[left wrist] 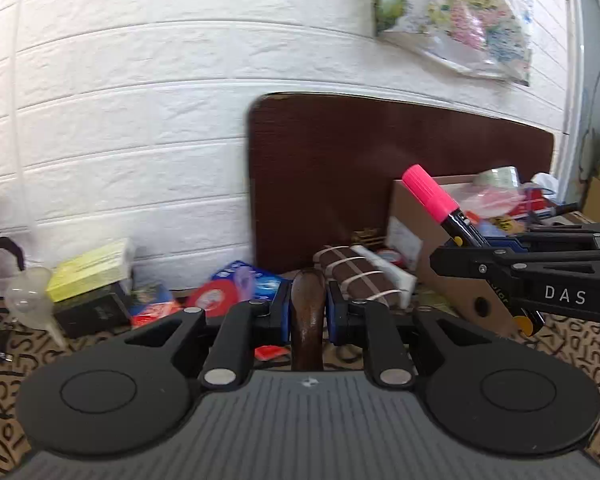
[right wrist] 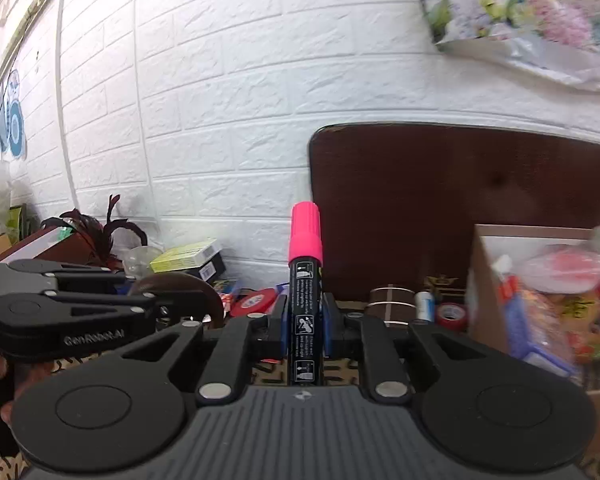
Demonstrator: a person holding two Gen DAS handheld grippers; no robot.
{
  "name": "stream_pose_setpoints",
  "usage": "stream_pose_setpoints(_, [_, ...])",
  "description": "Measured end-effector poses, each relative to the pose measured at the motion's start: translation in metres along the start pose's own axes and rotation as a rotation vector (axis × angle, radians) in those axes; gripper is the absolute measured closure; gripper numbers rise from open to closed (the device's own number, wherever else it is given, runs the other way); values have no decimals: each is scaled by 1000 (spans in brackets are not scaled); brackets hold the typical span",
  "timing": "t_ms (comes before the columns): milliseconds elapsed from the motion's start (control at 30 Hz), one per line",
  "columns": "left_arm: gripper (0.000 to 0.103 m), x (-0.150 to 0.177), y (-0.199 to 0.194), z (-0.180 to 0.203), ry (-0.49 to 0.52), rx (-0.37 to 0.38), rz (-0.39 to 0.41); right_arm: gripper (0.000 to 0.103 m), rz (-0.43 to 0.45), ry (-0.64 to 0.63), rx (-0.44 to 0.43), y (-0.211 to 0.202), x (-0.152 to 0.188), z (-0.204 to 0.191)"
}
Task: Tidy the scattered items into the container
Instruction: 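Carry the comb and marker up toward the cardboard box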
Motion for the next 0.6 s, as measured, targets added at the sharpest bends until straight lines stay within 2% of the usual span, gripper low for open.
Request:
stream_pose_setpoints(233, [85,-22,14,68,48,85,20,88,42,17,87,-46,-11,49])
stream_pose_setpoints(600, [85,-60,77,165,125,201,46,88,78,6,228,-84,-37,146])
Point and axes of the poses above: each gripper's, at about its wrist camera, not at the fingertips, and y roughly the way its jaws point, z to its right, x to its underside, the point moved 7 cm from there along y, roughly the way its jaws point, and after that the axes turned 9 degrees about z, right-handed, at the moved point
